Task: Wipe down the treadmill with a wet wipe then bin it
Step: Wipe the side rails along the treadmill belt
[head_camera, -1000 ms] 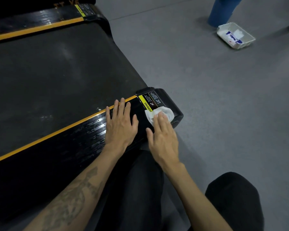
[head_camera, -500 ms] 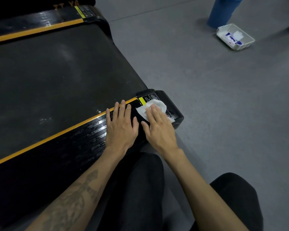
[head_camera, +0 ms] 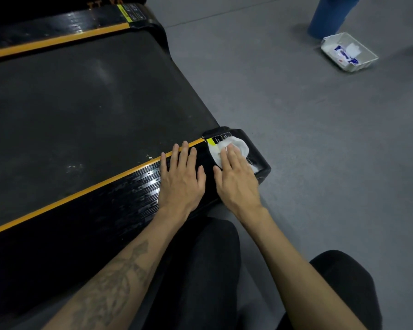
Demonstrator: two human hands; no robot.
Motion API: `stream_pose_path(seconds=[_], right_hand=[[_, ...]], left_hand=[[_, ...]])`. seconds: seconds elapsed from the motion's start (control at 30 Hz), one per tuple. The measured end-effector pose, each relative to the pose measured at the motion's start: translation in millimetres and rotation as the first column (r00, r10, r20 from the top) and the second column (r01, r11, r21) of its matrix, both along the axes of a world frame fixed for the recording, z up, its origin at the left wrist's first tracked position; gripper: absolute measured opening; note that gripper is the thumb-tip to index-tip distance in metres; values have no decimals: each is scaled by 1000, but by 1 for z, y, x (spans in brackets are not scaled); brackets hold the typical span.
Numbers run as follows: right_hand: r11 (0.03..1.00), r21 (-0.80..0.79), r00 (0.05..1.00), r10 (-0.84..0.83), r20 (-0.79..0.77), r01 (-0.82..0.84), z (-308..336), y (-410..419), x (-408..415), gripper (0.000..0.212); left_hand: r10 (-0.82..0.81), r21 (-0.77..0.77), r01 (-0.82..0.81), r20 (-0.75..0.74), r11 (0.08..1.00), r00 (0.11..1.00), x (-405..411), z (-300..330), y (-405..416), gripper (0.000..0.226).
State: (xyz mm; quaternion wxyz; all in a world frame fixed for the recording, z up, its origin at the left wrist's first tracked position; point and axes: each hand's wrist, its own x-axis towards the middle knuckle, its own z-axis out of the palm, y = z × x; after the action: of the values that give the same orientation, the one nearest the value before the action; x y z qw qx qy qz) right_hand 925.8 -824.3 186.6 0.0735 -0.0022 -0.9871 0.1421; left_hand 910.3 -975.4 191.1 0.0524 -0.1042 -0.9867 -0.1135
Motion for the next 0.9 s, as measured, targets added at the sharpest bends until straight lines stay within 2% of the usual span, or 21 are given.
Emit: stream_pose_path(seconds=[0.2,0.4,0.57,0.73,0.9], right_hand=[[997,-31,997,70,-13,-70,4,-6,-12,61],[997,-67,999,-39,-8,39,2,-13,-6,63],[996,-62,997,71,9,-71,2,-4,-30,64],[996,-86,999,2,41,1,7,-13,-23,72],[987,-123,988,115,107,-101,14,-13,-52,69]], left_hand=[[1,5,-1,-20,1000,1000,-2,-1,-1,59],[2,-9,-2,-17,1000,1000,-3,-5,0,57],[4,-5,-4,-11,1000,1000,-4,-4,1,58],[6,-13,-6,-19,1000,1000,-4,-4,1,57],[7,3,-7,-23,1000,1000,-5,-5,0,55]])
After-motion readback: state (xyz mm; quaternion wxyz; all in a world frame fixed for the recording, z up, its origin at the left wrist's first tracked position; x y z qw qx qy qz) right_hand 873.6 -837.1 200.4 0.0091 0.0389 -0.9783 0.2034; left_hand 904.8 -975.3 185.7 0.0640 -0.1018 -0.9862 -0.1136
